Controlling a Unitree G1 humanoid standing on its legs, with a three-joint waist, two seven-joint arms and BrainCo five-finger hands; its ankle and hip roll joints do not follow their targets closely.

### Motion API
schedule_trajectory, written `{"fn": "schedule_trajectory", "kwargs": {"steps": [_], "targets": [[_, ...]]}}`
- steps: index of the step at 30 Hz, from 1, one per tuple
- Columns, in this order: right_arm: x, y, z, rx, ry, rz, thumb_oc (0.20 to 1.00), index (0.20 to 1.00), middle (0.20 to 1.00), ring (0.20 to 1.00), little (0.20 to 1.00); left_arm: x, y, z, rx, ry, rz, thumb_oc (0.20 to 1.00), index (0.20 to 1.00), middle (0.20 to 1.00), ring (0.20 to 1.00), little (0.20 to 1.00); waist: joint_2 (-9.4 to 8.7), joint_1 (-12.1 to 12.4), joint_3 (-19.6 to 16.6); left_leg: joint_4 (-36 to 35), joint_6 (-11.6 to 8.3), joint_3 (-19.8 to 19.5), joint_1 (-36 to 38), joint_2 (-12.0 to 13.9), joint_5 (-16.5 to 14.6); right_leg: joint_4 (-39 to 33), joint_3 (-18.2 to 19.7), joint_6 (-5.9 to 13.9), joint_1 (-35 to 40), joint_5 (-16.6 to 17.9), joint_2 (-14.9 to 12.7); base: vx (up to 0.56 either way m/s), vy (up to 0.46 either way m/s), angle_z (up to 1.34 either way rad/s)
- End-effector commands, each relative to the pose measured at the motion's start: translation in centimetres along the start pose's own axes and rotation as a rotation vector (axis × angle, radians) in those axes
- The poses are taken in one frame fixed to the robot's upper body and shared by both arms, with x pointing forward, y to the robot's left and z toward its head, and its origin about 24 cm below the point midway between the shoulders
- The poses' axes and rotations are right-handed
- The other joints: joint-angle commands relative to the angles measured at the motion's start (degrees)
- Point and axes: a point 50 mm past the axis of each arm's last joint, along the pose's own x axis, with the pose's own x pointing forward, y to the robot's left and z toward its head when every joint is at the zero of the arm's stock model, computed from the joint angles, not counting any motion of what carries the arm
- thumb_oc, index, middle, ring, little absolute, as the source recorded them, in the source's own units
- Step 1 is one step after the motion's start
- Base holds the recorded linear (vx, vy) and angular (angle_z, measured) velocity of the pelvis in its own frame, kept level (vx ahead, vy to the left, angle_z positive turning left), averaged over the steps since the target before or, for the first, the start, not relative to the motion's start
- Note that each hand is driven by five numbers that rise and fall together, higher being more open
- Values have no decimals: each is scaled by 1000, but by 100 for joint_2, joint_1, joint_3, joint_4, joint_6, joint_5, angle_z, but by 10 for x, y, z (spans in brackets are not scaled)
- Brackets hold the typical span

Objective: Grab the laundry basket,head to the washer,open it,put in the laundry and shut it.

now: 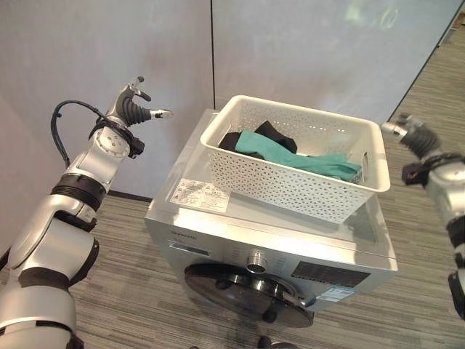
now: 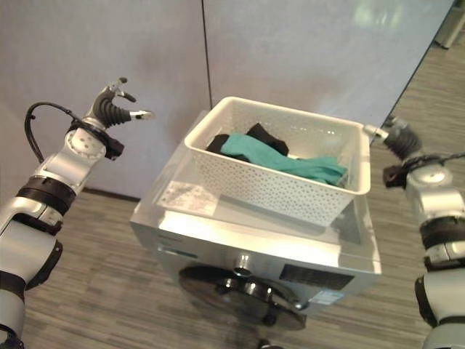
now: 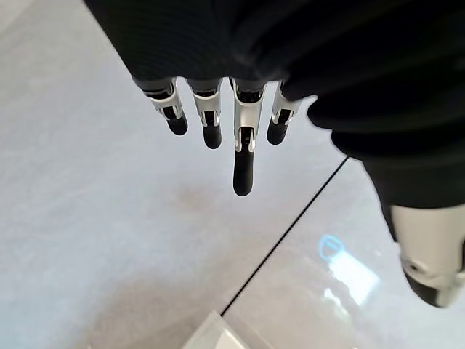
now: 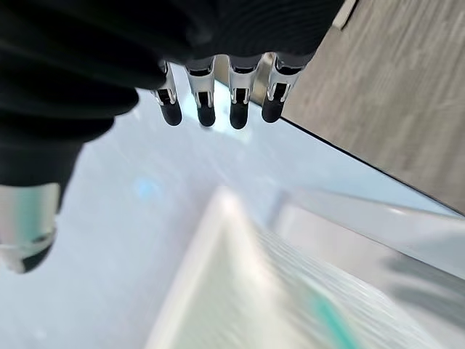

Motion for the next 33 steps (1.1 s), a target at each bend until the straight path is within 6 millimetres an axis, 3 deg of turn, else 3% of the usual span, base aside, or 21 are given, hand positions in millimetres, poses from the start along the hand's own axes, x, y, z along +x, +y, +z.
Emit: {"fn": "schedule_trajectory", "kwargs": {"steps": [1, 5, 9, 10, 12, 14, 16, 17, 18, 20, 21, 25, 27, 29, 30, 31, 32, 33], "targets": [[-6, -58, 45, 69, -189, -229, 1000, 1000, 1000, 1000, 1000, 2, 52, 19, -139, -102, 241, 1000, 1000, 1000, 1000, 1000, 89, 250, -191, 233, 43, 122, 208, 283, -529, 503, 24, 511, -377, -404, -342, 10, -5, 3], [-27, -81, 17, 32, -165, -308, 1000, 1000, 1000, 1000, 1000, -20, 67, 5, -179, -156, 303, 1000, 1000, 1000, 1000, 1000, 92, 299, -197, 217, 39, 76, 177, 276, -544, 399, -28, 510, -345, -380, -346, 0, 0, 0], [-64, -91, -36, -13, -97, -363, 1000, 1000, 1000, 1000, 1000, -61, 73, -41, -156, -101, 356, 1000, 1000, 1000, 1000, 1000, 83, 356, -216, 194, 40, 43, 132, 249, -561, 198, -71, 506, -300, -325, -350, 21, -22, 3], [-65, -91, -36, -14, -96, -364, 1000, 1000, 1000, 1000, 1000, -61, 72, -42, -156, -101, 355, 1000, 1000, 1000, 1000, 1000, 87, 361, -216, 194, 38, 43, 143, 255, -570, 198, -73, 506, -288, -331, -345, 15, -38, 3], [-97, -95, -68, -49, -58, -407, 1000, 1000, 1000, 1000, 1000, -93, 73, -79, 38, -13, 411, 1000, 1000, 1000, 1000, 1000, 76, 371, -184, 152, 34, 34, 132, 243, -579, 83, -57, 507, -273, -298, -343, -4, -47, 0], [-117, -92, -86, -60, -40, -437, 1000, 1000, 1000, 1000, 1000, -117, 66, -108, 126, 81, 406, 1000, 1000, 1000, 1000, 1000, 59, 377, -121, 149, 41, 40, 79, 225, -544, 48, -57, 489, -311, -248, -353, 5, -18, -2], [-124, -89, -93, -52, -28, -439, 1000, 1000, 1000, 1000, 1000, -128, 61, -119, 138, 118, 397, 1000, 1000, 1000, 1000, 1000, 69, 382, -139, 138, 40, 32, 96, 232, -593, 29, -40, 499, -296, -280, -341, 15, -6, -1], [-138, -76, -115, -18, 21, -430, 1000, 1000, 1000, 1000, 1000, -152, 44, -144, 131, 218, 371, 1000, 1000, 1000, 1000, 1000, 48, 412, -78, 141, 51, 35, 71, 226, -599, 2, -40, 483, -306, -268, -345, -1, -48, -1], [-145, -70, -125, -14, 55, -422, 1000, 1000, 1000, 1000, 1000, -167, 36, -157, 119, 276, 356, 1000, 1000, 1000, 1000, 1000, 31, 413, -67, 137, 56, 44, 67, 222, -602, -19, -40, 481, -313, -256, -346, 4, -51, -4], [-157, -58, -144, 3, 117, -401, 1000, 1000, 1000, 1000, 1000, -190, 18, -175, 58, 370, 342, 1000, 1000, 1000, 1000, 1000, -1, 412, -31, 132, 60, 54, 47, 217, -599, -52, -32, 470, -328, -236, -348, -8, -43, -3], [-158, -58, -144, 1, 118, -399, 1000, 1000, 1000, 1000, 1000, -191, 18, -176, 58, 372, 341, 1000, 1000, 1000, 1000, 1000, 0, 406, -47, 134, 61, 58, 48, 217, -601, -55, -28, 470, -327, -234, -348, -27, -64, 0], [-195, -35, -190, 90, 301, -368, 1000, 1000, 1000, 1000, 1000, -242, -34, -208, -94, 594, 239, 1000, 1000, 1000, 1000, 1000, -105, 414, 39, 140, 72, 70, -69, 218, -561, -113, 0, 430, -421, -184, -331, -36, -62, 0], [-229, -7, -224, 145, 475, -273, 1000, 1000, 1000, 1000, 1000, -275, -74, -221, -195, 746, 126, 1000, 1000, 1000, 1000, 1000, -186, 414, 122, 157, 61, 75, -146, 234, -516, -147, -20, 405, -466, -161, -308, -53, -72, 1], [-229, -7, -224, 145, 475, -273, 1000, 1000, 1000, 1000, 1000, -275, -74, -221, -195, 746, 126, 1000, 1000, 1000, 1000, 1000, -190, 413, 110, 156, 62, 74, -158, 230, -511, -149, -21, 406, -478, -158, -312, -57, -48, 0], [-249, 28, -257, 245, 646, -159, 1000, 1000, 1000, 1000, 1000, -291, -105, -225, -223, 825, 16, 1000, 1000, 1000, 1000, 1000, -294, 436, 192, 172, 44, 96, -225, 244, -460, -174, -2, 393, -533, -116, -290, -75, -53, -4], [-248, 28, -257, 247, 644, -158, 1000, 1000, 1000, 1000, 1000, -291, -105, -225, -224, 824, 18, 1000, 1000, 1000, 1000, 1000, -295, 435, 193, 174, 44, 99, -231, 243, -460, -175, 2, 393, -540, -115, -291, -129, -78, -8], [-265, 52, -284, 243, 812, -80, 1000, 1000, 1000, 1000, 1000, -294, -123, -225, -220, 855, -53, 1000, 1000, 1000, 1000, 1000, -344, 503, 241, 202, 36, 101, -274, 256, -438, -202, 2, 396, -561, -83, -282, -54, -25, -7], [-264, 52, -284, 244, 810, -79, 1000, 1000, 1000, 1000, 1000, -293, -123, -226, -220, 853, -52, 1000, 1000, 1000, 1000, 1000, -346, 500, 244, 204, 36, 102, -281, 254, -438, -204, 3, 396, -567, -81, -283, -81, -48, -5]]}}
